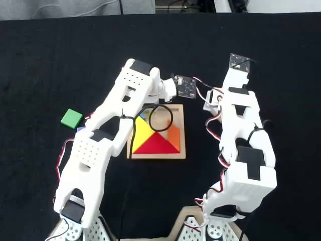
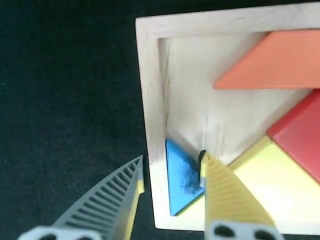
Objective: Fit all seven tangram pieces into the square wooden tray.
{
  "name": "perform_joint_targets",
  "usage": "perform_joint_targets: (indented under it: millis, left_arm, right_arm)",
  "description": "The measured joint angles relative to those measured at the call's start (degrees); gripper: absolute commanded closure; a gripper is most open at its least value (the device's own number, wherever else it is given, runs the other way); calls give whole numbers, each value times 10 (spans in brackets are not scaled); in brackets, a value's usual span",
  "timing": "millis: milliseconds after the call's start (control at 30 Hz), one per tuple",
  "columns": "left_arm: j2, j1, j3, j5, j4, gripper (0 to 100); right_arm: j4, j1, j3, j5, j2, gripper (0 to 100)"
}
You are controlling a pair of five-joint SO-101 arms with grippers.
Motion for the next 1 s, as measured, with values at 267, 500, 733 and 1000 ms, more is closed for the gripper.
perform_joint_targets:
  millis: [267, 500, 733, 1000]
  left_arm:
    - [1, -1, -4, -1, 35, 812]
    - [1, -2, -14, -1, 77, 812]
    - [1, -2, -14, -1, 80, 812]
    - [8, -2, -99, 33, 127, 820]
  right_arm:
    - [0, 0, 0, 0, 0, 804]
    - [0, 0, 0, 0, 0, 804]
    - [0, 0, 0, 0, 0, 804]
    - [-3, 0, -5, 0, -1, 804]
